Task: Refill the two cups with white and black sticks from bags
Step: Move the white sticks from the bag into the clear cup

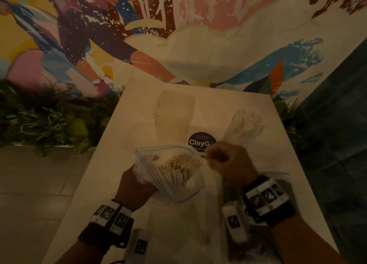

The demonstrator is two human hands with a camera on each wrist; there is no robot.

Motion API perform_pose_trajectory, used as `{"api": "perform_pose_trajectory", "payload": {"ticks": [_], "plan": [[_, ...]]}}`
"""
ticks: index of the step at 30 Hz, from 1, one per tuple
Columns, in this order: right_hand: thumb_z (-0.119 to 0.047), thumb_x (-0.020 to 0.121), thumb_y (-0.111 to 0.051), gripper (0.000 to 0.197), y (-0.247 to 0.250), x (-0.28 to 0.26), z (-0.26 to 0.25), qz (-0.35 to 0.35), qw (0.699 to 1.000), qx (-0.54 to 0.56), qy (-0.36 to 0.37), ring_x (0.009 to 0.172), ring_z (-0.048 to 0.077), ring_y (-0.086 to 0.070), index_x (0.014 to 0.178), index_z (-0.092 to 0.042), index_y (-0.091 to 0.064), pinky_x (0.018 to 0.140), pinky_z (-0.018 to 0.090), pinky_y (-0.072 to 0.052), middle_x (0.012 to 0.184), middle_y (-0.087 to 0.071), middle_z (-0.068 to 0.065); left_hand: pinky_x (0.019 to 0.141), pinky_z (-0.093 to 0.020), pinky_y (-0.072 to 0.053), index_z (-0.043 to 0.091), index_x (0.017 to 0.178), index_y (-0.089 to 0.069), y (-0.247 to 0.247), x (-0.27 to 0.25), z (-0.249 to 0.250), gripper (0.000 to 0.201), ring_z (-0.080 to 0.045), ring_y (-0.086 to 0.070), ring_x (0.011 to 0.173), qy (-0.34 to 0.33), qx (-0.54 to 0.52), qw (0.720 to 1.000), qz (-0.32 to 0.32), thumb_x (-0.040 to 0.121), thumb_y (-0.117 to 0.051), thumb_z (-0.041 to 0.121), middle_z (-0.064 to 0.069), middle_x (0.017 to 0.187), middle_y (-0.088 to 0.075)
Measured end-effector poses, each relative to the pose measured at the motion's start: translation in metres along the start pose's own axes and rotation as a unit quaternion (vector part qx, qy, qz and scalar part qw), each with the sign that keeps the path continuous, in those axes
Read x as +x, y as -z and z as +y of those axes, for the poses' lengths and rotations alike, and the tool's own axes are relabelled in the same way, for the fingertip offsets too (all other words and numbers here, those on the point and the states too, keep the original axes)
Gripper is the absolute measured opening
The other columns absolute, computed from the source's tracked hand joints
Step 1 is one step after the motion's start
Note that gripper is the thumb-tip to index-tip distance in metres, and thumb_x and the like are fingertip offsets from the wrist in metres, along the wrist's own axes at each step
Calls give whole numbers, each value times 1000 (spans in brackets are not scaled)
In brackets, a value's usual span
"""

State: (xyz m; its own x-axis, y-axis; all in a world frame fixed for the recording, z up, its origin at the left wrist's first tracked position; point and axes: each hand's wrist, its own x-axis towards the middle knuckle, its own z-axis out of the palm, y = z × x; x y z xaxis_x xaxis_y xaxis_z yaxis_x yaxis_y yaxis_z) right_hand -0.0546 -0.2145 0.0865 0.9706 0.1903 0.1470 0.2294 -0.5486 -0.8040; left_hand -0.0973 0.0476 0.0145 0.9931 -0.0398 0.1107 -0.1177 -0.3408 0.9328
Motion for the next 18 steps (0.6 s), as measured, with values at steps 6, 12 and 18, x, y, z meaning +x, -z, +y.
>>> {"api": "perform_pose_trajectory", "payload": {"ticks": [6, 12, 18], "plan": [[-17, 71, -72, 48, -46, -26, -8, -77, 995, 63, -12, 96, 0, -59, 117, -24, -59, 82, 11, -48, 108, -61, -13, 89, -18, -50, 66, 106, -52, 0, 4, 9, 80, 3, -59, 107, 31, -80, 995, -46, 32, -83, 67, 26, 110, -65], [-46, 72, -55, 41, -75, -39, -17, -46, 995, 92, 4, 94, -14, -52, 105, -23, -63, 82, 5, -41, 102, -60, -17, 91, -44, -52, 29, 110, -59, -1, 2, 13, 99, -17, -63, 106, 79, -80, 991, -73, 22, -89, 61, -1, 109, -67], [3, 67, -79, 38, -90, -39, -5, 41, 955, 270, -115, 83, 1, -63, 86, -22, -59, 69, 16, -50, 88, -67, -9, 67, -14, -53, 15, 99, -65, -5, 3, 7, 93, 1, -67, 86, 81, -96, 991, -41, 17, -88, 52, 7, 84, -73]]}}
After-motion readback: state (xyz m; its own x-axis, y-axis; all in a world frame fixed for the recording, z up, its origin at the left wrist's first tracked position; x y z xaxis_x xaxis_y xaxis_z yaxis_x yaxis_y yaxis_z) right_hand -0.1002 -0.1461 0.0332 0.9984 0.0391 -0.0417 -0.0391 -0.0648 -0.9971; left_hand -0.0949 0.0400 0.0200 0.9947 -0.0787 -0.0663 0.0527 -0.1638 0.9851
